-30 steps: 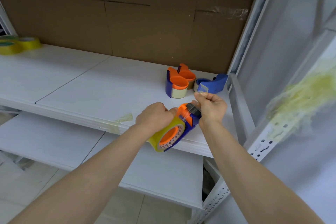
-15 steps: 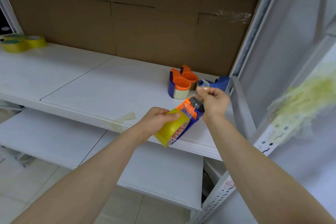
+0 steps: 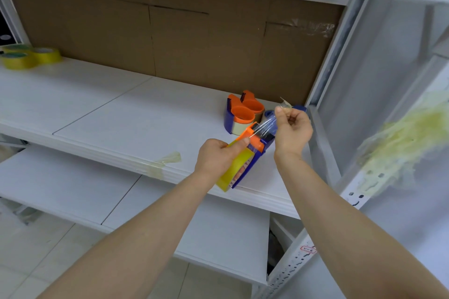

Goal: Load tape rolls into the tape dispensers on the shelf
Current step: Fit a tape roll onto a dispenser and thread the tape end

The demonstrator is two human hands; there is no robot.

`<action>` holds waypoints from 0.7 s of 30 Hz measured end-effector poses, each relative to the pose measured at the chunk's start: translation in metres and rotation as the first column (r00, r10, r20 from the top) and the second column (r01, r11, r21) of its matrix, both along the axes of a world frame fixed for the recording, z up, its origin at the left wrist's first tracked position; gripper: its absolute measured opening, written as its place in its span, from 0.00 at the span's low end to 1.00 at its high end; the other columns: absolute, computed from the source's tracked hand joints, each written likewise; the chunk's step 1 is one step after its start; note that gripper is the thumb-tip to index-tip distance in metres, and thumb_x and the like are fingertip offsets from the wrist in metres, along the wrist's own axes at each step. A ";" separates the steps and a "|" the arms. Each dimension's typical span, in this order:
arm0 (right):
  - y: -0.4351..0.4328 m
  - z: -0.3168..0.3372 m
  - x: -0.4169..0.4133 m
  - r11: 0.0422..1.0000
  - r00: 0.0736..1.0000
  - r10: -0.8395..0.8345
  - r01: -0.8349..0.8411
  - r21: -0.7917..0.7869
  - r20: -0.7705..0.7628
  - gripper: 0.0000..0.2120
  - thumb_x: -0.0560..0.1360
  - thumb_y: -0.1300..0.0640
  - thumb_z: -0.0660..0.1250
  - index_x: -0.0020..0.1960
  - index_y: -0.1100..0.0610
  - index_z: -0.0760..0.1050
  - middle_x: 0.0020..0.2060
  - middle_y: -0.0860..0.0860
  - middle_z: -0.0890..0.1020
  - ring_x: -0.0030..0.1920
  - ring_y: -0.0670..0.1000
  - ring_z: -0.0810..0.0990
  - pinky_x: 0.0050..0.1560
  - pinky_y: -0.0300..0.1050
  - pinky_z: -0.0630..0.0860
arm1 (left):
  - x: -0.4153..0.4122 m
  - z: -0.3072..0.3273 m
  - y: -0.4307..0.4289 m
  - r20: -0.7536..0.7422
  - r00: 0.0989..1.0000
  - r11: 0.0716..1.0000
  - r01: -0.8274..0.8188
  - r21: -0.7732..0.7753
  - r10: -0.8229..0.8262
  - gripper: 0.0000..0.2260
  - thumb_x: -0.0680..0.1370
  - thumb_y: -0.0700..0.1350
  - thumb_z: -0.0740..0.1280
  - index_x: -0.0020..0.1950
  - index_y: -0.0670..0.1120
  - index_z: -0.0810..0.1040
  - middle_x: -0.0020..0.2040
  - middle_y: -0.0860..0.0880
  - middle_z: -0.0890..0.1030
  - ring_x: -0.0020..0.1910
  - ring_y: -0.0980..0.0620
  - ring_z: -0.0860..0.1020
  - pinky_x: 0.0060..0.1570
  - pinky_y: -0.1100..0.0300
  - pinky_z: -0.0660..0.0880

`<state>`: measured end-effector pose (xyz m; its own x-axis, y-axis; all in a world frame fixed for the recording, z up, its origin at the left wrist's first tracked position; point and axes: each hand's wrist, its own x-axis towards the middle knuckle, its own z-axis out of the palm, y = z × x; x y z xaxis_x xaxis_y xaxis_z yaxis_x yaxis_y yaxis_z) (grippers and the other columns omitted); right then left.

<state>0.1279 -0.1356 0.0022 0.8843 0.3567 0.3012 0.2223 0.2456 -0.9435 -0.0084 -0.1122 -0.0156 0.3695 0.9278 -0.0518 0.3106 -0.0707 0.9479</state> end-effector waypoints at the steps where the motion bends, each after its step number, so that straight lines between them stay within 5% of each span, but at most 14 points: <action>1: 0.001 0.001 0.003 1.000 1.000 -0.011 0.011 -0.009 -0.015 0.06 0.74 0.59 0.69 0.40 0.54 0.73 0.35 0.46 0.77 0.40 0.48 0.76 0.43 0.37 0.76 | 0.000 0.001 0.000 0.009 1.000 1.000 0.006 -0.012 -0.006 0.22 0.71 0.62 0.67 0.39 0.43 0.78 0.34 0.50 0.79 0.34 0.55 0.77 0.39 0.61 0.74; 5: 0.002 0.007 0.014 0.997 0.999 0.017 -0.020 -0.068 -0.044 0.11 0.73 0.59 0.70 0.35 0.50 0.72 0.33 0.47 0.78 0.39 0.51 0.77 0.47 0.48 0.78 | -0.003 0.005 -0.004 0.125 0.989 0.989 0.087 -0.117 -0.072 0.13 0.74 0.57 0.67 0.38 0.48 0.75 0.35 0.53 0.79 0.36 0.56 0.77 0.38 0.62 0.74; 9: 0.002 0.017 0.015 0.991 0.995 0.060 -0.050 -0.121 0.075 0.09 0.71 0.61 0.71 0.35 0.53 0.75 0.33 0.47 0.79 0.35 0.47 0.77 0.44 0.46 0.78 | -0.007 0.002 -0.001 0.160 0.976 0.979 0.165 -0.117 -0.146 0.08 0.76 0.48 0.66 0.39 0.47 0.74 0.38 0.51 0.79 0.37 0.53 0.77 0.38 0.62 0.73; 13: 0.004 0.021 0.016 0.976 0.972 0.083 -0.035 -0.213 0.219 0.04 0.70 0.58 0.73 0.40 0.53 0.78 0.37 0.51 0.81 0.41 0.52 0.80 0.46 0.48 0.80 | -0.007 -0.002 -0.001 0.154 0.974 0.981 0.180 -0.072 -0.168 0.10 0.76 0.51 0.67 0.39 0.47 0.76 0.37 0.52 0.80 0.34 0.57 0.78 0.33 0.66 0.73; 21: 0.007 0.019 0.015 0.962 0.980 0.065 -0.012 -0.274 0.187 0.05 0.70 0.57 0.73 0.38 0.53 0.78 0.36 0.51 0.81 0.42 0.55 0.82 0.46 0.53 0.81 | -0.007 -0.008 -0.004 0.194 0.975 0.994 0.112 -0.002 -0.110 0.14 0.75 0.54 0.68 0.35 0.47 0.75 0.30 0.51 0.79 0.22 0.63 0.77 0.21 0.73 0.69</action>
